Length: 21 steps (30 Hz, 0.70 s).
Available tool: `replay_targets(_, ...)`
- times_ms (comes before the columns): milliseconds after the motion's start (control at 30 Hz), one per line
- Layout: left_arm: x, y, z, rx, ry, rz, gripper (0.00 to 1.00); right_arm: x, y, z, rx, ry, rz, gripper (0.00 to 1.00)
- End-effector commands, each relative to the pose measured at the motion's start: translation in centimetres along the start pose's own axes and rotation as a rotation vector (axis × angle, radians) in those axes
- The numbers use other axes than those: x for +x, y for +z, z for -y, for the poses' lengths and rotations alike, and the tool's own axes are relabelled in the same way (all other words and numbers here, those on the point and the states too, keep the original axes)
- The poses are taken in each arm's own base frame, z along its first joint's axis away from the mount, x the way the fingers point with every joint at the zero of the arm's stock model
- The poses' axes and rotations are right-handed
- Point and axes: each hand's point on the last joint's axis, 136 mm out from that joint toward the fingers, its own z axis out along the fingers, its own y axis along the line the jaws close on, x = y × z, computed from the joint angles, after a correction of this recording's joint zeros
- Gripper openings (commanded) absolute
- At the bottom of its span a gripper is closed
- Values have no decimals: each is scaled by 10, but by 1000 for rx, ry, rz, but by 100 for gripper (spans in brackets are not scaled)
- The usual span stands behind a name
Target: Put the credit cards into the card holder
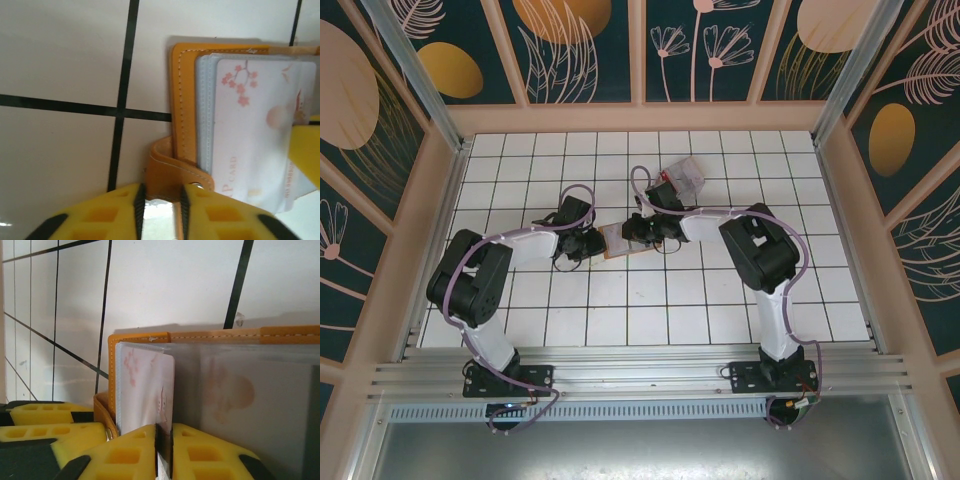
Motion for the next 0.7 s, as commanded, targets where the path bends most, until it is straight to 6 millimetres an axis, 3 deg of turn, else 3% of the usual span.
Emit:
replay_targets(0,-7,-14,13,33,1,14,38,0,-20,3,58,-23,-1,20)
replay_targets(233,-51,-62,34,74,19,133,43,-12,-63,5,71,-34,51,28)
replay_targets(333,-71,-69,35,74,26,165,44,-1,-72,5,67,-38,36,29)
replay_targets(433,-89,-64,41,84,42,176,43,16,-78,8,60,-37,13,29)
replay_targets(667,-110,-12,54,111,89,97,40,57,-95,22,79,3,-27,28)
